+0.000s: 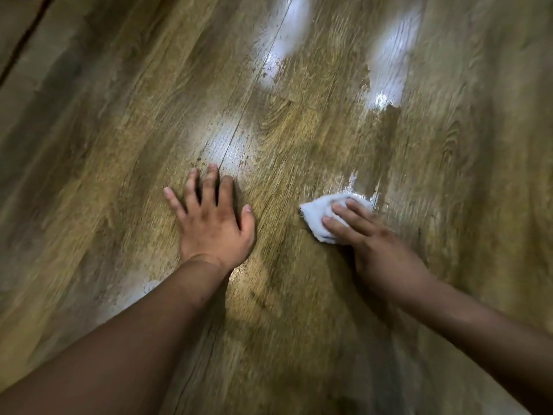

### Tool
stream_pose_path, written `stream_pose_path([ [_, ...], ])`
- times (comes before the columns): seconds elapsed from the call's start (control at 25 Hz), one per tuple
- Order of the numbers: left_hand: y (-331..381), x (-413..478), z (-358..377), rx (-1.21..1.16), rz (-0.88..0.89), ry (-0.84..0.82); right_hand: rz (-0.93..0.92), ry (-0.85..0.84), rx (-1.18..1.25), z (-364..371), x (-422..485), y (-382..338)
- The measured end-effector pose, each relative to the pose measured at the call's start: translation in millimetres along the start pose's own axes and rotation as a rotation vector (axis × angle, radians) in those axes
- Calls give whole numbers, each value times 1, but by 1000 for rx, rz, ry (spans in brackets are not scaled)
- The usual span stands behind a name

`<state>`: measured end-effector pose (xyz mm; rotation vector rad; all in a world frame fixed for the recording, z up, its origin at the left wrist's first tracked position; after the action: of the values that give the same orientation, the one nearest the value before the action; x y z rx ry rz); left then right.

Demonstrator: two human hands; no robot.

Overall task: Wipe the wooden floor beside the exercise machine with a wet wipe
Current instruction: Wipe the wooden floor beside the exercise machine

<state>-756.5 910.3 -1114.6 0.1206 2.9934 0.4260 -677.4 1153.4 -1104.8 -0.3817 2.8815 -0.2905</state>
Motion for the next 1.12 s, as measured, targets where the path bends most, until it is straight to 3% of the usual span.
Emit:
stream_pose_path([
  [0.16, 25, 15, -16, -19, -64, -262, 199, 129, 0, -56, 82, 110],
  [0.24, 76, 9, -10, 22, 60, -471, 288, 142, 82, -86, 116, 144],
  [0.36, 135, -13, 13, 148, 232, -670, 364, 189, 115, -72, 102, 129],
  [0.48, 134, -9, 18, 123, 190, -703, 221, 113, 114, -19, 2, 65],
  [0.56, 130, -7, 18, 138, 190, -713, -127, 23, 69, 5, -73, 11],
  [0.64, 134, -8, 18, 158, 212, -720, -330, -20, 9, 4, -94, 30],
  [0.72, 134, -10, 15, 158, 210, -730, -191, 111, -23, -19, -47, 92],
  [0.8, 132, -8, 14, 155, 200, -740, 128, 217, 11, -50, 15, 157],
  [0.92, 131, -10, 14, 183, 190, -764, 500, 233, 133, -60, 45, 190],
  [1.0, 132, -10, 16, 208, 197, -771, 489, 225, 185, -41, 7, 144],
  [1.12, 136, -6, 17, 258, 199, -762, 130, 57, 216, 9, -96, 32],
])
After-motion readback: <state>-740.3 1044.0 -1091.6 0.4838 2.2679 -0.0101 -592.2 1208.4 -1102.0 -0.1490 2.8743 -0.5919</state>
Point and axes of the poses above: each hand's wrist, its own x-axis towards the middle knuckle, its own z-axis out of the palm, y = z × x, the point moved 5 cm from there along x, towards the middle knuckle, and after that the axes turned 6 degrees about -x, right-handed, at the moved point
